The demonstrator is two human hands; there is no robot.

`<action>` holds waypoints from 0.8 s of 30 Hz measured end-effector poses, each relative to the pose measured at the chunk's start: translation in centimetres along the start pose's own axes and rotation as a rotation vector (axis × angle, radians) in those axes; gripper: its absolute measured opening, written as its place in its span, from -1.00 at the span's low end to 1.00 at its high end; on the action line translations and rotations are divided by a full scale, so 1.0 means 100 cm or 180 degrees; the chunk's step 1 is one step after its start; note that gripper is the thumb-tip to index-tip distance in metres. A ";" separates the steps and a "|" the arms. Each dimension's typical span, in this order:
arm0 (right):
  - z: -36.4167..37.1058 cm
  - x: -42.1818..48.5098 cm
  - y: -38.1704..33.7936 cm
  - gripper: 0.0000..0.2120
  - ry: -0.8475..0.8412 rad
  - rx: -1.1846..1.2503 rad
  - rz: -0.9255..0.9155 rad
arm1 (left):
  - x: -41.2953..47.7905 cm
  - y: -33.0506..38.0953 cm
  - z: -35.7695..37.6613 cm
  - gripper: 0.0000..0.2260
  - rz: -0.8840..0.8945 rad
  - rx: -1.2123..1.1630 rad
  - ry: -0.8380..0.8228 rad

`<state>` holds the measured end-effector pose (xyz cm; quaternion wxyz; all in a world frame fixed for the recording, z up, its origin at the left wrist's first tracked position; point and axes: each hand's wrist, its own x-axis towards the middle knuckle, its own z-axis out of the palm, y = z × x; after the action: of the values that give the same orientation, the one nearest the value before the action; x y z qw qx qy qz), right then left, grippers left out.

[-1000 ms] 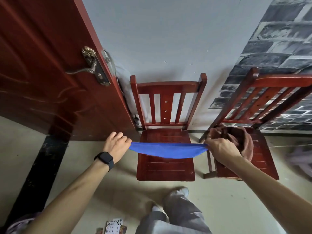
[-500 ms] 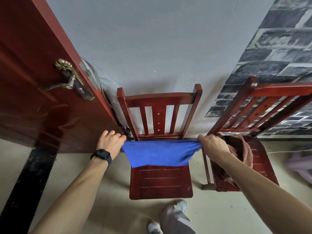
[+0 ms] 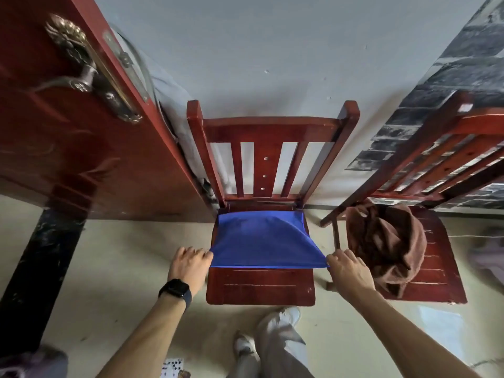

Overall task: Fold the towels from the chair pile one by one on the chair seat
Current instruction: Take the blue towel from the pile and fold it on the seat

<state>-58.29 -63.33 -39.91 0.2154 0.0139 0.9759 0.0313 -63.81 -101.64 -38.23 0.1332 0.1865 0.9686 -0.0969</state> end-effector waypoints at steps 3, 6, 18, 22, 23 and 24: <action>0.049 -0.024 -0.011 -0.70 -0.0172 0.0095 0.0019 | -0.030 0.017 0.049 -0.66 0.0000 0.0019 -0.0408; 0.089 -0.053 -0.019 -0.82 -0.0468 0.0188 -0.0020 | -0.062 0.031 0.083 -0.71 0.0001 0.0046 -0.0985; 0.144 -0.073 -0.031 -0.92 -0.0707 0.2524 0.1312 | -0.074 0.022 0.132 -0.95 -0.1018 -0.2043 -0.1212; 0.135 -0.039 -0.027 -0.91 -0.0593 0.3237 0.1672 | -0.035 0.009 0.138 -0.85 -0.1555 -0.3135 -0.1054; 0.136 -0.028 -0.027 -0.90 -0.0540 0.3353 0.1740 | -0.022 0.008 0.141 -0.89 -0.1607 -0.3300 -0.0973; 0.139 -0.017 -0.026 -0.89 -0.0468 0.3419 0.1776 | -0.008 0.008 0.143 -0.90 -0.1684 -0.3449 -0.0890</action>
<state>-50.96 -65.25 -51.92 0.2288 0.3779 0.7974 -0.4112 -59.56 -104.56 -51.65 0.3061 -0.1686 0.8669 0.3555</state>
